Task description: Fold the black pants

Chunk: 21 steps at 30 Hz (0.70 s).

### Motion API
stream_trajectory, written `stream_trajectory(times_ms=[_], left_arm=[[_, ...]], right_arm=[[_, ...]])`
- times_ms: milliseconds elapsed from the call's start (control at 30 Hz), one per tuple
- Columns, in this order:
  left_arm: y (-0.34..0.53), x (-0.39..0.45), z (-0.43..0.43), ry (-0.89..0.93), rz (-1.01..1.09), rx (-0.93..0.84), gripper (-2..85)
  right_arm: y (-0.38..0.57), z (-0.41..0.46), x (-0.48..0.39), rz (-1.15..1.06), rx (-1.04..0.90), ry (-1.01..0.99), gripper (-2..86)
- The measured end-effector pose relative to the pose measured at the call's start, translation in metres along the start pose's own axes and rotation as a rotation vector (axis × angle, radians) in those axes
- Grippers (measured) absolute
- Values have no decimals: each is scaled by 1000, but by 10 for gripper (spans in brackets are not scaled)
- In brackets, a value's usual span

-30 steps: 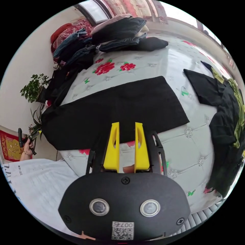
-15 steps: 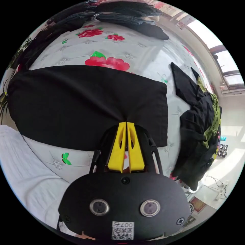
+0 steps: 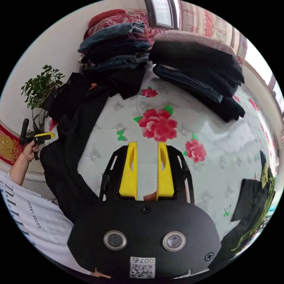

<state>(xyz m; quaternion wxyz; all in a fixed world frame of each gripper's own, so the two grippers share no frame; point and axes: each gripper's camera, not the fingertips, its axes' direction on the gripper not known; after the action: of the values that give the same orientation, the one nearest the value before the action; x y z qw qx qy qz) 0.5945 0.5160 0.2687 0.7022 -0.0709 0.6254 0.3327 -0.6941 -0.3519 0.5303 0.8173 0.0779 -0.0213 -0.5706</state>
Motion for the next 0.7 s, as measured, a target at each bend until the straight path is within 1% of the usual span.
stream_trajectory(times_ms=[33,100,133,200,233,267,300,333,367,400,467,533,600,633,700], left_arm=[[-7,3,6,13,12,-13,99],[-12,7,15,26,30,-34,96],[-13,11,22,24,45,-61,92],[-11,20,30,-25,83,-97,85],[-9,27,27,-83,130,-71,81],[-9,30,27,-103,153,-73,80],[-9,33,26,-124,177,-69,74],[-11,34,25,-124,173,-68,66],[-12,33,24,-122,171,-67,56],[-15,31,22,-116,163,-66,38],[-18,24,18,-79,131,-62,11],[-21,16,5,-31,75,-42,0],[-18,15,-14,-12,47,12,-3],[-15,17,-31,2,40,60,-5],[-8,21,-55,13,36,120,-6]], right_arm=[[-22,9,-9,-27,10,-16,58],[-99,47,-47,-136,11,-42,61],[-115,58,-55,-159,-1,-39,62],[-168,103,-79,-221,-86,-10,59],[-177,113,-81,-225,-107,-1,57],[-191,131,-84,-228,-150,8,53],[-197,136,-85,-244,-145,3,40],[-195,131,-83,-250,-91,19,33],[-195,134,-76,-218,-93,72,20],[-193,126,-70,-235,-83,49,11],[-190,114,-57,-192,-137,42,4],[-173,87,-40,-165,-125,94,1],[-128,18,-5,-96,13,138,-1],[-114,-3,6,-68,48,143,-2],[-43,-90,57,61,177,197,-2]])
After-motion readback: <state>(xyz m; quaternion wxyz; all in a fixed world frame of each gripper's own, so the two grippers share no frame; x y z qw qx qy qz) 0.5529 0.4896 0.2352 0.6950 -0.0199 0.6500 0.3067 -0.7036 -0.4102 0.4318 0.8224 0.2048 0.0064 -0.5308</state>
